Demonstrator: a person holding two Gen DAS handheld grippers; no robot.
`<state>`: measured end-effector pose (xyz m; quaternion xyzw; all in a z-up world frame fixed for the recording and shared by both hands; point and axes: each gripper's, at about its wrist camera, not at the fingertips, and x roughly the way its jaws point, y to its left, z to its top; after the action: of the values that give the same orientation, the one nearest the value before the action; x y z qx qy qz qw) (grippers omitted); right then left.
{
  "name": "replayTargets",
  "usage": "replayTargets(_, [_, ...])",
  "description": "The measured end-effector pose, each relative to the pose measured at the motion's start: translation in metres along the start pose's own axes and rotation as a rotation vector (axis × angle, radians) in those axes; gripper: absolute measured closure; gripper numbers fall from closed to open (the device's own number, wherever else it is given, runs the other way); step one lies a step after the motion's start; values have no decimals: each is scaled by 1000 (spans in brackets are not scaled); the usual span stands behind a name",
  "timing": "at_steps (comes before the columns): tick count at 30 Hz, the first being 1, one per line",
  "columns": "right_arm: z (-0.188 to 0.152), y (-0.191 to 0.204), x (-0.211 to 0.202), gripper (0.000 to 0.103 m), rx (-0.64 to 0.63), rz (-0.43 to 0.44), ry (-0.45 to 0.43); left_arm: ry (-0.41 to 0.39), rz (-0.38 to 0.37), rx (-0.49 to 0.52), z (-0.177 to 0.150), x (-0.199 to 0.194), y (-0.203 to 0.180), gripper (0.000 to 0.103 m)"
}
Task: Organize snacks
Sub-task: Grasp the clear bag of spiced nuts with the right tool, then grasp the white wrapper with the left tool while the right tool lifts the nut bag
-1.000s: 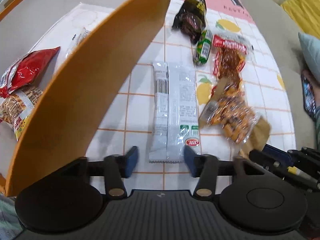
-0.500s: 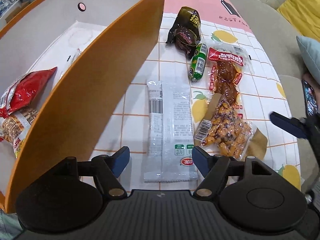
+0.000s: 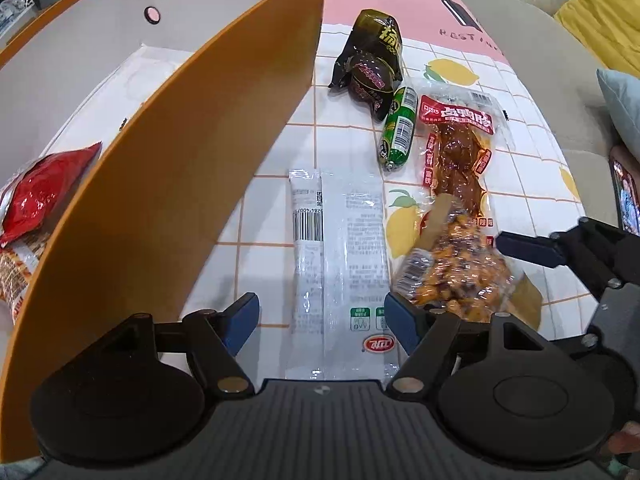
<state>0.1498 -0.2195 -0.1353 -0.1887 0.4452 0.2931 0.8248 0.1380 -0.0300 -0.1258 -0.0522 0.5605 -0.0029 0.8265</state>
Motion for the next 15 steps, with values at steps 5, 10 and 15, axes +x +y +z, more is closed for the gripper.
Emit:
replayTargets(5, [-5,-10,-9,38,105,-23,45,-1,1,1,5,6,-4,16])
replayTargets(10, [-9,-18,-8,36,181,-37,65,-25,34,14,9,14,-13,10])
replayTargets(15, [-8,-16,-5,33,189,-51,71,-45,87,56,12,21,-21,5])
